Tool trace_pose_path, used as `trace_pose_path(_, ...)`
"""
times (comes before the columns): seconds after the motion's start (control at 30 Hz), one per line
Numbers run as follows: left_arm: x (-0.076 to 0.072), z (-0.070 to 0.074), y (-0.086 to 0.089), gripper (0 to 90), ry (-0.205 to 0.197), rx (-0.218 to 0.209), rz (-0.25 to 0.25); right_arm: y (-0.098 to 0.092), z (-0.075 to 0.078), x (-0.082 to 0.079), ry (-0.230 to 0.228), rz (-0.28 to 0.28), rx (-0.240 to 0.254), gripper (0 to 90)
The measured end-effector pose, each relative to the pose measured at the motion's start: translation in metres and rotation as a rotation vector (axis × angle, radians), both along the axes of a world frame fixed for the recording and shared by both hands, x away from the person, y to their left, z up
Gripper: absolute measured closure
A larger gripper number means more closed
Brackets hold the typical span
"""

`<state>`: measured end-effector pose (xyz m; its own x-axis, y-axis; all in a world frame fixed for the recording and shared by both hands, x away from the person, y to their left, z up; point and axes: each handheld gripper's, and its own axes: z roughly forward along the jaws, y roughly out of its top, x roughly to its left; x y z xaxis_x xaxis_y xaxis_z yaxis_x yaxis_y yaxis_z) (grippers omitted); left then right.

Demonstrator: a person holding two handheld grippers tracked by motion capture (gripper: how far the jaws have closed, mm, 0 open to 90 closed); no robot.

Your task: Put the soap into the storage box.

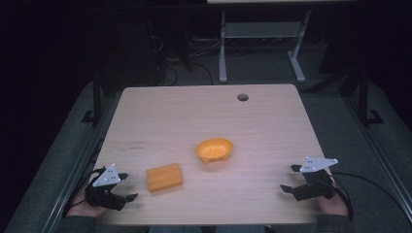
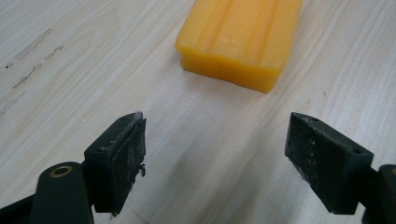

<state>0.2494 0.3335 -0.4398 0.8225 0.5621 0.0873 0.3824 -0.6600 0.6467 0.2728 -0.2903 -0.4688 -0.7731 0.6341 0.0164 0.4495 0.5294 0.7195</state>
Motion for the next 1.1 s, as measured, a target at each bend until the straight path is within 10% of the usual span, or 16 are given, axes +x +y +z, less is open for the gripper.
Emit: trace_pose_path(1.1,0.006,0.019,-0.037,17.8,-0.022,0.062,-0.105,0.001,0.004,-0.004,-0.015,-0.003,0.012,13.7)
